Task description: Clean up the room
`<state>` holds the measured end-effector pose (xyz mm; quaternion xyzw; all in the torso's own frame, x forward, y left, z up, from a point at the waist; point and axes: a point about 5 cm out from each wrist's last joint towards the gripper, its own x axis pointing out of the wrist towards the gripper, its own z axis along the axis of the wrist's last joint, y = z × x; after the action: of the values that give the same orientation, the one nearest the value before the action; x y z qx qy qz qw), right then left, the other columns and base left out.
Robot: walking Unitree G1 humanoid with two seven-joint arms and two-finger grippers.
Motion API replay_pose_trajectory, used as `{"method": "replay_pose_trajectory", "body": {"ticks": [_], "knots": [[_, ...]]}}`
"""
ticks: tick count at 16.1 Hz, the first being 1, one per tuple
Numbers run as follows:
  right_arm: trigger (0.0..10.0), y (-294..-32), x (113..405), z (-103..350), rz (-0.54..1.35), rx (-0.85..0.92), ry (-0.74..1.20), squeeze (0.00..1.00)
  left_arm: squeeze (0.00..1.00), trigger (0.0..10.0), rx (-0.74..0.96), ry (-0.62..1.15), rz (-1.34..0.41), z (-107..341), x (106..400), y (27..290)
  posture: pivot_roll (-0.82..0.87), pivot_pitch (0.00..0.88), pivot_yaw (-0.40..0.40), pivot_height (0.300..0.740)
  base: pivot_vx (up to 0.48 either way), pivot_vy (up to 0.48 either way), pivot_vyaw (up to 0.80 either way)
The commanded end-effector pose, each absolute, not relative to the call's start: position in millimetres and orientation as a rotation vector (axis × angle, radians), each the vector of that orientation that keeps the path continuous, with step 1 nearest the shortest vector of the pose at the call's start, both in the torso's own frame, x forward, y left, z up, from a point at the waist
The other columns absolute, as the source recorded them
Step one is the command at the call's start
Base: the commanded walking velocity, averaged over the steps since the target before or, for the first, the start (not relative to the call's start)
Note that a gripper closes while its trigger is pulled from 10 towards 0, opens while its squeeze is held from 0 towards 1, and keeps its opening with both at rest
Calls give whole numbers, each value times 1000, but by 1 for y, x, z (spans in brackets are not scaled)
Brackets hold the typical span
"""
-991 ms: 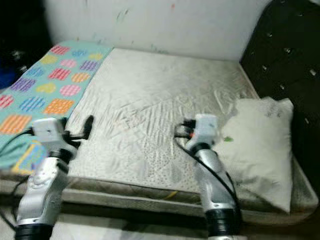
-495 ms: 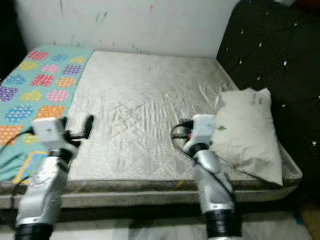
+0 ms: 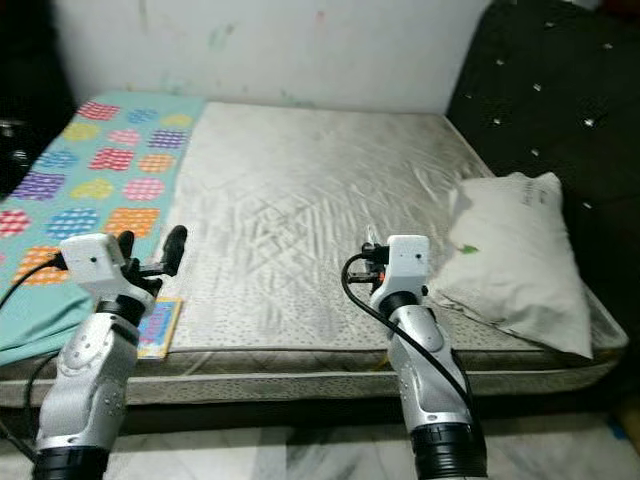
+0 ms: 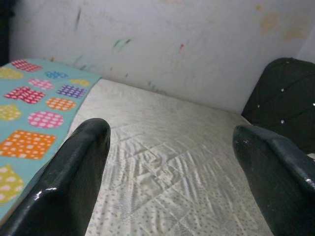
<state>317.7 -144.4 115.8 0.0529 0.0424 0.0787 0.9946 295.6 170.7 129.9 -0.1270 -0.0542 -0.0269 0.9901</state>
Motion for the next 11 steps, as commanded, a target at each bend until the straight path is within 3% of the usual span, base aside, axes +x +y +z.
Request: {"method": "replay_pose_trajectory", "body": {"ticks": [1,11], "knots": [[10000,-149,320,120,146,100,70,0,0,10000,-257,-123,-84,133,296,165,-88,22,-63,740,277,0,0],[10000,-150,321,119,148,92,72,0,0,10000,-260,-123,-92,132,296,165,-85,15,-65,740,292,0,0]]}}
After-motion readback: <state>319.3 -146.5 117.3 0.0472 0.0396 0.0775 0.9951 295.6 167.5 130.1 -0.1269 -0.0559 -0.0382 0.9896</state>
